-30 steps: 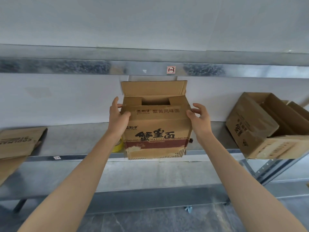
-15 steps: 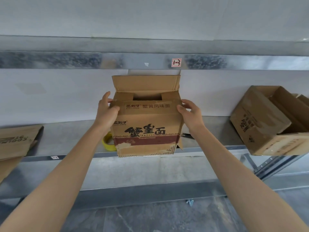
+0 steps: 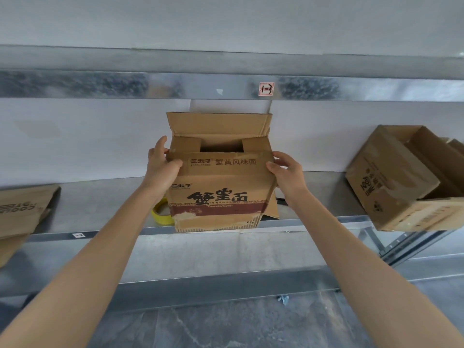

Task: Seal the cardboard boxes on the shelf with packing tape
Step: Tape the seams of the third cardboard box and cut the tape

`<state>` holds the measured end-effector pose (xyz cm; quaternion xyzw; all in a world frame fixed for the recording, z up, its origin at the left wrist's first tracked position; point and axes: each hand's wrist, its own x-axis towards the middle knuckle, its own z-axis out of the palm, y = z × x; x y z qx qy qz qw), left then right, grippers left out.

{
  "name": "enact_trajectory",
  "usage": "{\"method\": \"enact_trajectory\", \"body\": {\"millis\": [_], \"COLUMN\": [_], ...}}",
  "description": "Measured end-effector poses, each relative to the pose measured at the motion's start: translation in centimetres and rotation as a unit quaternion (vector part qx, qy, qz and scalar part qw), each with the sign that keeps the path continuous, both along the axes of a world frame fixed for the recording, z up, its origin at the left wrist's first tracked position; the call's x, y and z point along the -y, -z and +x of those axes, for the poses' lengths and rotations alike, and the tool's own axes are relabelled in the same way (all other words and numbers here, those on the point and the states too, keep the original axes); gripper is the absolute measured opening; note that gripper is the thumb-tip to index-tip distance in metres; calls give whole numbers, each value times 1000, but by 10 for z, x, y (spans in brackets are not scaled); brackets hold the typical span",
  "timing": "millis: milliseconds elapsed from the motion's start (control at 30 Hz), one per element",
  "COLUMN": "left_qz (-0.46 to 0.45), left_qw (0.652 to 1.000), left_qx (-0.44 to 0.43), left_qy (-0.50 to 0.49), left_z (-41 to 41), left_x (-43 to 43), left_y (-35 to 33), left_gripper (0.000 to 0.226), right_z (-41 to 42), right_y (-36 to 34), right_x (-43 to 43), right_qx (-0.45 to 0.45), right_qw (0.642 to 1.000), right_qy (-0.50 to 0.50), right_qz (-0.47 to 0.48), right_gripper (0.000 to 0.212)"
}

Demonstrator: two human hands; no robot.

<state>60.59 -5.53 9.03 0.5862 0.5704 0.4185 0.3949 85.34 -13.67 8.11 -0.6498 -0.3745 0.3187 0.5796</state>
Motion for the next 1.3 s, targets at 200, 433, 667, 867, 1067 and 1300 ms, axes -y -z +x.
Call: {"method": "enact_trajectory", "body": {"millis": [200,433,667,867,1067,1300], "left_qz": [-17,-20,2,16,-2,26], "left_qw": [999,998,991,990,979,974], "left_qx": [36,44,3,-38,-66,-65], "left_qy": [9,34,132,138,193,215], "left_z": [5,9,3,5,-5,-4], "left_x": [1,2,-26,-44,-65,-66], "left_y": [1,1,-16,-11,-16,-16], "left_gripper": [65,74,97,102,118,99], "right_z": [3,14,15,13,13,13], "right_y": [0,-6,-7,-6,-8,-6], "right_x": [1,7,7,6,7,5], "right_qx": [0,11,32,49,55,53], "right_qw": [1000,1000,999,998,998,998], "right_qy": [12,21,31,32,33,35], "right_qz": [-4,-13,-13,-21,-28,-27], "right_gripper": [28,29,33,47,49,49]}}
